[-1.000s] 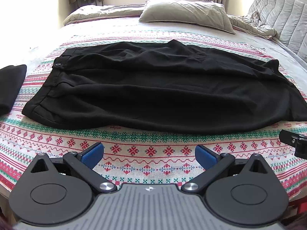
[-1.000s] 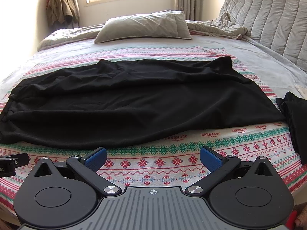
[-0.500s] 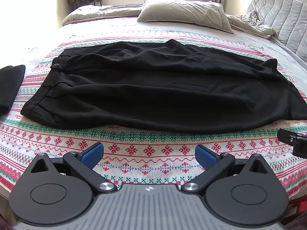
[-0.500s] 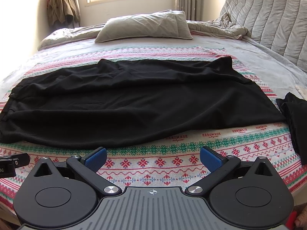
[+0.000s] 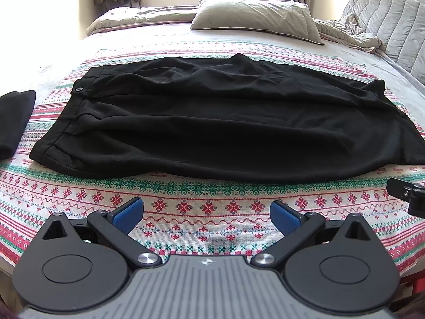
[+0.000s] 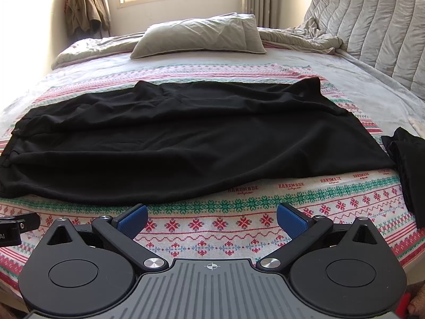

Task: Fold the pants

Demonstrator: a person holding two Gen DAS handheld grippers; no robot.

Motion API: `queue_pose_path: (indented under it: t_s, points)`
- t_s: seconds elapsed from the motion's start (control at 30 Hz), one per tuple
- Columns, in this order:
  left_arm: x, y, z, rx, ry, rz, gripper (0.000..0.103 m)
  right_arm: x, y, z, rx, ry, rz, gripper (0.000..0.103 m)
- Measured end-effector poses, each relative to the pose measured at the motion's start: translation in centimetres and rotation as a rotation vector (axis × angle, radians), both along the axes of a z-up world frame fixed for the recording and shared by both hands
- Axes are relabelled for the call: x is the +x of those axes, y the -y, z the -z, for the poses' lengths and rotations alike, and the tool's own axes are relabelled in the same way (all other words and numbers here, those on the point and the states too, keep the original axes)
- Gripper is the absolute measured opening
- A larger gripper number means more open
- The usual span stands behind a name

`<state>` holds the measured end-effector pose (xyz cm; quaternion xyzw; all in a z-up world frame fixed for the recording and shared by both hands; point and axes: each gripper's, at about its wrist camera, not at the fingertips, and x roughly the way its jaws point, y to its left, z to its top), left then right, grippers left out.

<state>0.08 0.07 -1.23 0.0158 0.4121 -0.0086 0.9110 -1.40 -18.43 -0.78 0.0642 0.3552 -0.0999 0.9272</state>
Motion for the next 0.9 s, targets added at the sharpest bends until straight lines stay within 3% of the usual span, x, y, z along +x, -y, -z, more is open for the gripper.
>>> queue_pose_path:
  t_s: [0.33, 0.43, 0.53, 0.77, 0.9]
  points:
    - [0.6, -1.1, 0.6, -0.033, -0.011, -0.027, 0.103, -0.2, 0.4, 0.2, -0.011, -0.01, 0.01, 0.103]
    - [1.3, -2.3, 0.9, -0.067, -0.052, -0.03, 0.103, 0.0, 1.2, 0.4, 0.029, -0.029, -0.01, 0.103]
    - [1.9, -4.4, 0.8, -0.114, -0.073, -0.039, 0.103, 0.5, 2.3, 0.6, 0.046, -0.064, -0.031, 0.103]
    - [3.9, -10.9, 0.8, -0.124, -0.094, -0.098, 0.103, 1.1, 5.5, 0.3, 0.012, -0.133, -0.086, 0.103]
    - [5.4, -15.9, 1.5, -0.224, -0.12, -0.183, 0.103, 2.2, 9.4, 0.0, 0.031, -0.15, -0.025, 0.103]
